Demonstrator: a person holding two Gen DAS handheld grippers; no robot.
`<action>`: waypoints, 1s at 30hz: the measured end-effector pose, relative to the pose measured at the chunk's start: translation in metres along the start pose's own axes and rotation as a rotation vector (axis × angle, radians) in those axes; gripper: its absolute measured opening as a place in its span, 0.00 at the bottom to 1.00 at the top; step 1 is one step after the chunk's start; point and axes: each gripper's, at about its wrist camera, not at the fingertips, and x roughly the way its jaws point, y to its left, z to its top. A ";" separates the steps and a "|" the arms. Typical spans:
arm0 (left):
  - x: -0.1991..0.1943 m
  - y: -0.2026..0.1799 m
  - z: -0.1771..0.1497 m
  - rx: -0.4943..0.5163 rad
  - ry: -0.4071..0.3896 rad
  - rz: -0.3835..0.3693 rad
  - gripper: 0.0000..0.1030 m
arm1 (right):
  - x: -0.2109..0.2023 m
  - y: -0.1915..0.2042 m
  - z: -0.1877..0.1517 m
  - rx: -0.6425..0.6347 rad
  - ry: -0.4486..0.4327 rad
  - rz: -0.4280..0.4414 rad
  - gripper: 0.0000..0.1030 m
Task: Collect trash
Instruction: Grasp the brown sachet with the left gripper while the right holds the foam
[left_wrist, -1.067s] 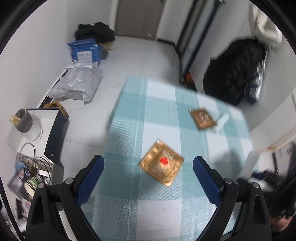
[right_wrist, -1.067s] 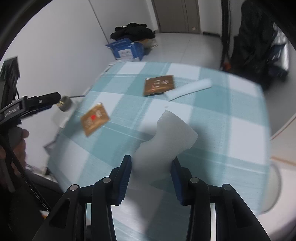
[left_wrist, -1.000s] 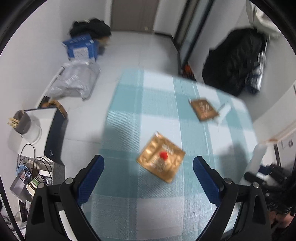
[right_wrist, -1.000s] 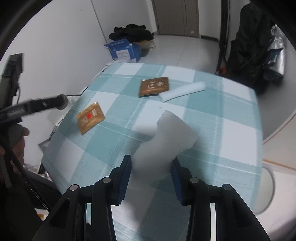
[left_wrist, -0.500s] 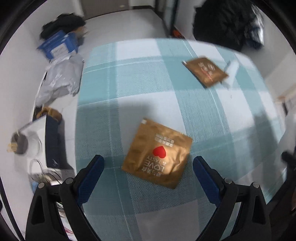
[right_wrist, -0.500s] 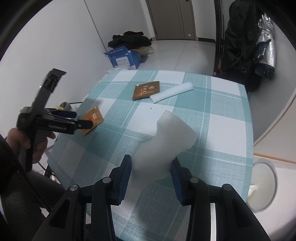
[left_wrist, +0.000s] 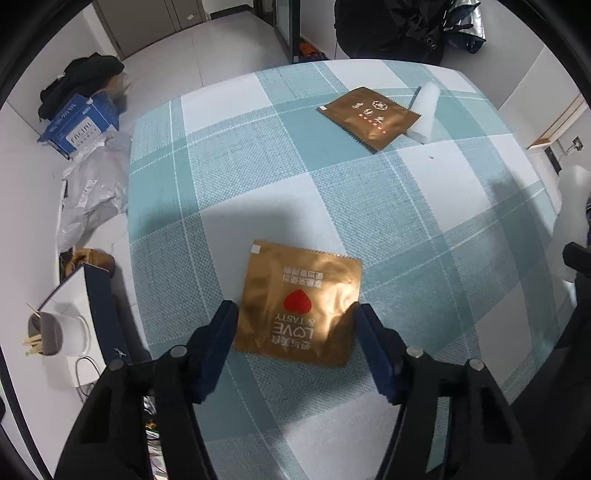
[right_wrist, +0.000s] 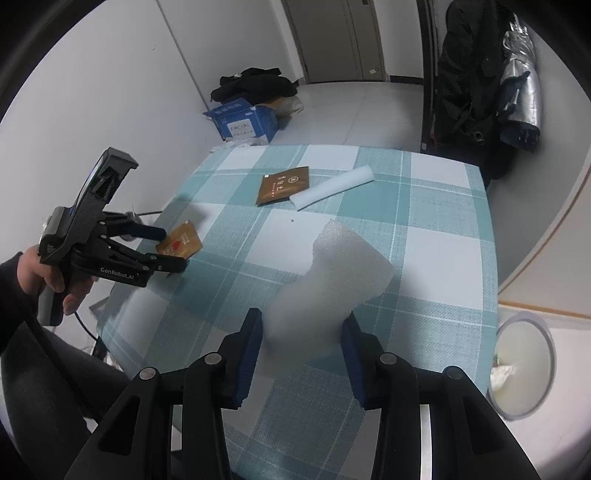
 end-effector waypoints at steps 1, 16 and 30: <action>0.001 0.000 0.000 -0.003 0.000 0.002 0.58 | 0.000 0.000 0.001 0.004 -0.002 0.005 0.40; -0.005 -0.002 0.000 -0.091 -0.008 -0.015 0.33 | -0.014 0.003 -0.001 -0.007 -0.043 0.018 0.40; -0.014 -0.002 0.000 -0.165 -0.053 0.010 0.06 | -0.032 0.008 -0.001 -0.011 -0.106 0.038 0.40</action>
